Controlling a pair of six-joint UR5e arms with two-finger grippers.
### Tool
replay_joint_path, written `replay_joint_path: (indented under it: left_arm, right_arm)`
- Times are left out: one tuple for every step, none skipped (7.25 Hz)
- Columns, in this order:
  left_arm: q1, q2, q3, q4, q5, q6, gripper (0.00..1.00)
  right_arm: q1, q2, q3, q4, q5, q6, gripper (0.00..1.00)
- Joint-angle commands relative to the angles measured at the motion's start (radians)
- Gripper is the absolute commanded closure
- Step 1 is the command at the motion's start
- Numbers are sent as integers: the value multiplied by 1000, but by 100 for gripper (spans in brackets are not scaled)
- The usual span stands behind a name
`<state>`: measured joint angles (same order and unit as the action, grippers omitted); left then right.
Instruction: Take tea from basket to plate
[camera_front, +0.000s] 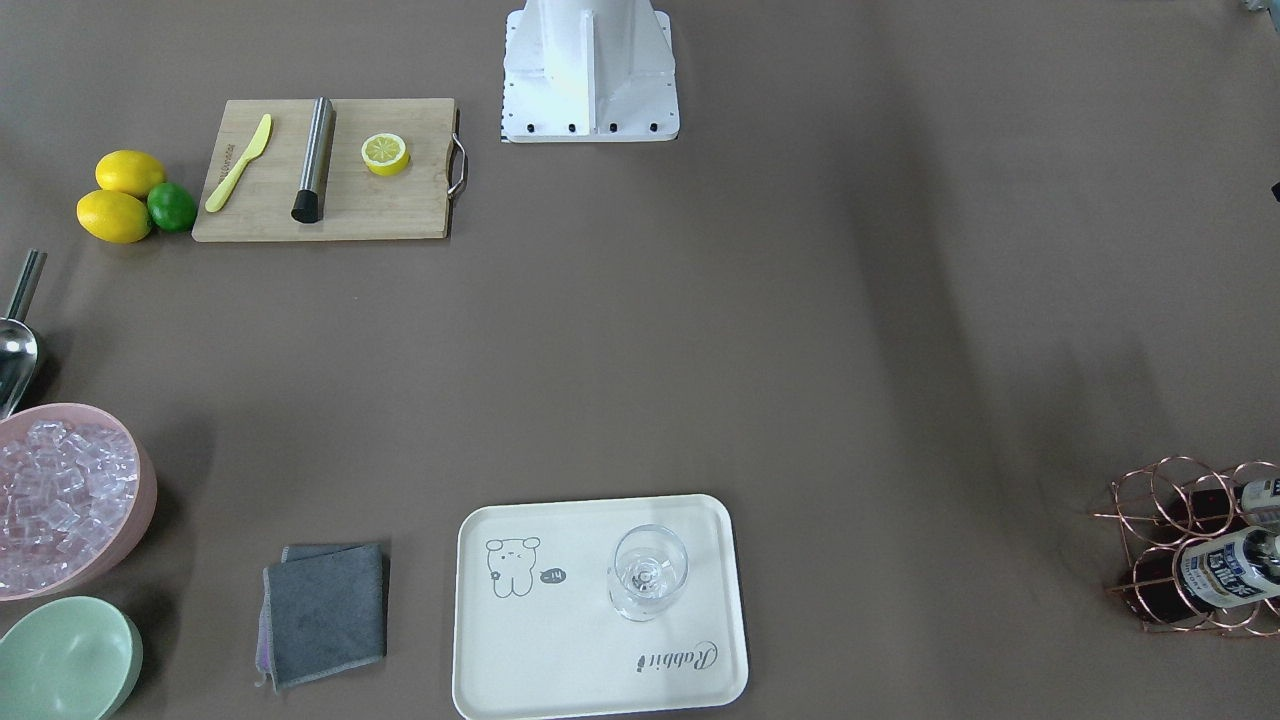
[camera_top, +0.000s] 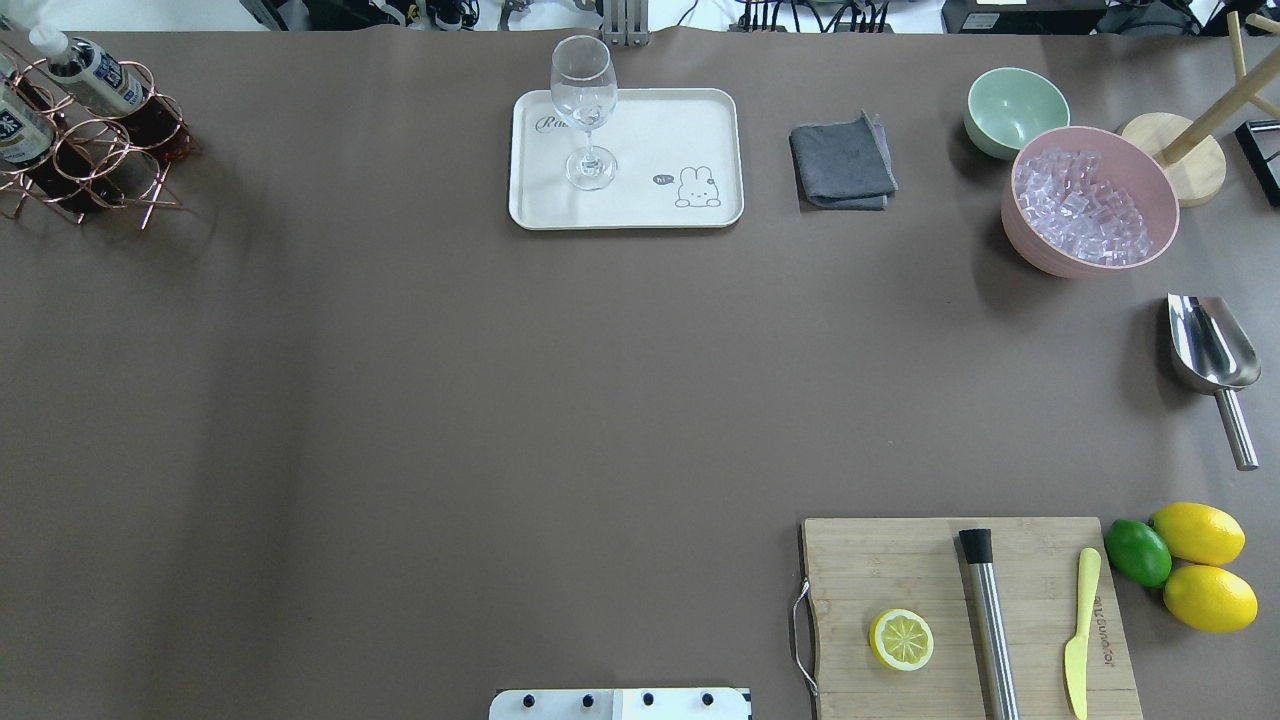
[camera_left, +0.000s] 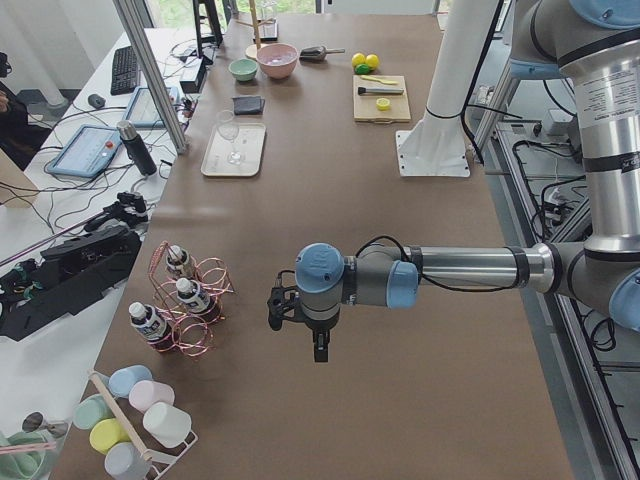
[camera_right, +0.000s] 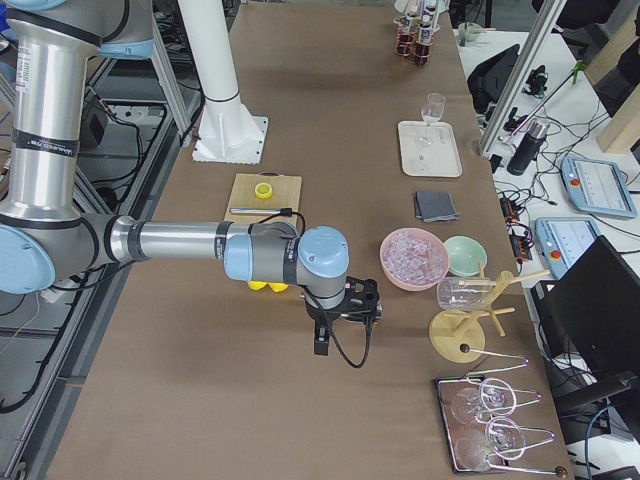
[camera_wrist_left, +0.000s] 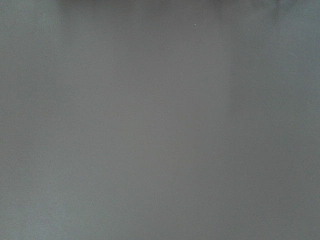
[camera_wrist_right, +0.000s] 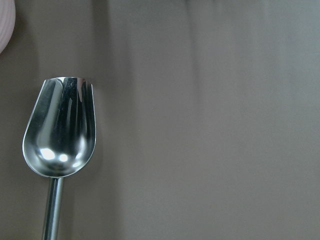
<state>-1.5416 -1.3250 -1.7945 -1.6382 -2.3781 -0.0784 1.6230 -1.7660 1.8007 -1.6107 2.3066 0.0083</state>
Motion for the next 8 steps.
replay_joint_path:
  left_arm:
    - [0,0,4,0,0,0,2]
    - [1,0,4,0,0,0,2]
    - [1,-2,1,0,0,0,2]
    - [1,0,6,0,0,0,2]
    - [1,0,7,0,0,0,2]
    - [1,0,12,0,0,0,2]
    - [1,0,12,0,0,0,2]
    - [1,0,15,0,0,0,2]
  right_arm:
    - [2,5,0,0,-4,-2,0]
    - [2,2,-1,0,-4,-2,0]
    - [0,2,-3,0,-4,-2,0]
    - [0,2,-3,0,-6,-2,0]
    - [0,2,-9,0,-10,-2,0]
    - [0,3,-9,0,-9,-2,0]
    - [0,3,-9,0,-9,-2,0]
    - [0,5,-9,0,-9,-2,0]
